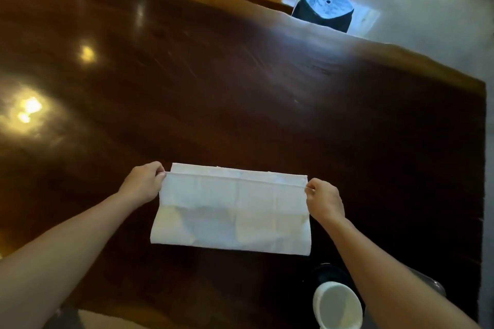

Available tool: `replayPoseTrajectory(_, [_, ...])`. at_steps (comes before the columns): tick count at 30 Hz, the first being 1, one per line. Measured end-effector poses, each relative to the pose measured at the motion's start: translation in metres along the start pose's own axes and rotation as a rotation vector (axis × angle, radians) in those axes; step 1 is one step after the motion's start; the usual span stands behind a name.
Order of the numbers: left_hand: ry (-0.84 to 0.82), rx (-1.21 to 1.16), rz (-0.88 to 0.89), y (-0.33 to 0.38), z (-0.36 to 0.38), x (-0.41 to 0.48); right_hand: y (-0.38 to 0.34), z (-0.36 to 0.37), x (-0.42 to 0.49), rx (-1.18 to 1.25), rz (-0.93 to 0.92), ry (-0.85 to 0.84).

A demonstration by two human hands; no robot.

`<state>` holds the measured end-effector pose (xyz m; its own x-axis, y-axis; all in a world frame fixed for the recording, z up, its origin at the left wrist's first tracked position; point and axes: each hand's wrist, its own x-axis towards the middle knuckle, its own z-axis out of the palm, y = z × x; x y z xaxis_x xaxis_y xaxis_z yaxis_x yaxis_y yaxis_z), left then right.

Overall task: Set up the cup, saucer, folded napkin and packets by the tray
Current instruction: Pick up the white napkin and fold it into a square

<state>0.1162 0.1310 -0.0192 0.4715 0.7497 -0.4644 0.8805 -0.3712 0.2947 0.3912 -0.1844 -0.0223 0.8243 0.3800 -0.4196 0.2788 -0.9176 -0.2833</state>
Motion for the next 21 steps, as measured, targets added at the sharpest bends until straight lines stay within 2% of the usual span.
replayPoseTrajectory(7, [-0.055,-0.043,-0.013,-0.002,0.019,0.040,-0.002,0.023,0.038,0.194,0.129,0.006])
replayPoseTrajectory(16, [-0.085,-0.029,-0.058,-0.006,0.037,0.066,-0.005,0.052,0.062,0.192,0.282,0.019])
replayPoseTrajectory(21, [-0.077,0.071,-0.036,-0.006,0.040,0.068,-0.005,0.061,0.068,0.182,0.310,0.035])
